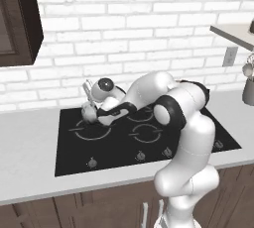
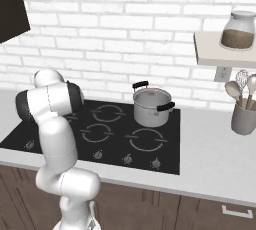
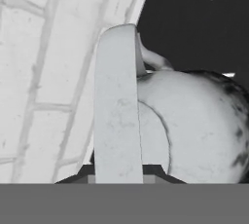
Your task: Pick the kettle from the counter and place it on a stove burner. Then turn the burner on.
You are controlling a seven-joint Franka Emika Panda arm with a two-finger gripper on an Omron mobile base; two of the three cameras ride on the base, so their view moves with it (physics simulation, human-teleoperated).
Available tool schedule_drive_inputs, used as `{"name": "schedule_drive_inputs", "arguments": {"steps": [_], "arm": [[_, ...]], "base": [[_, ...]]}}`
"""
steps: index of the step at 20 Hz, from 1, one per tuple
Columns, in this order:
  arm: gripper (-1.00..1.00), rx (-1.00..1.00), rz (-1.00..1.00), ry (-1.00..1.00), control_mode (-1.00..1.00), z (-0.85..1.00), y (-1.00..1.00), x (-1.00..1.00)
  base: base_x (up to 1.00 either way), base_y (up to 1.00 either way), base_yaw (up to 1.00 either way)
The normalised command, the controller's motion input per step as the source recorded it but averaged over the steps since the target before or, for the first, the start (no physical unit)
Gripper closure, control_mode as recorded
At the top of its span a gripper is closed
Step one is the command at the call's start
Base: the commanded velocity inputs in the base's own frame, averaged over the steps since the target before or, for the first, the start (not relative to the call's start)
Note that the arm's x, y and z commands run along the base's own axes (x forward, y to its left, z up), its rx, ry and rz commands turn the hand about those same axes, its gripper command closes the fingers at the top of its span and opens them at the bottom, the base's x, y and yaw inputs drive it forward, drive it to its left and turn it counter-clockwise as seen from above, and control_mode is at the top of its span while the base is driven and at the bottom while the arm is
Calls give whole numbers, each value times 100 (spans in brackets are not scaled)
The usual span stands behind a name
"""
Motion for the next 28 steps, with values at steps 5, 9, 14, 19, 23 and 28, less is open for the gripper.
{"name": "schedule_drive_inputs", "arguments": {"steps": [5, 9, 14, 19, 23, 28], "arm": [[100, 12, 0, 2, -100, -10, 17, -1], [100, 8, 0, 4, -100, -25, 9, 0], [100, 2, 0, 0, -100, -37, 0, 0], [-100, 0, 0, 1, -100, -13, 6, 0], [-100, -2, 0, 0, -100, 0, 0, -2], [-100, -3, 0, 0, -100, -1, 0, -26]], "base": [[0, 0, 0], [0, 0, 0], [0, 0, 0], [0, 0, 0], [0, 0, 0], [0, 0, 0]]}}
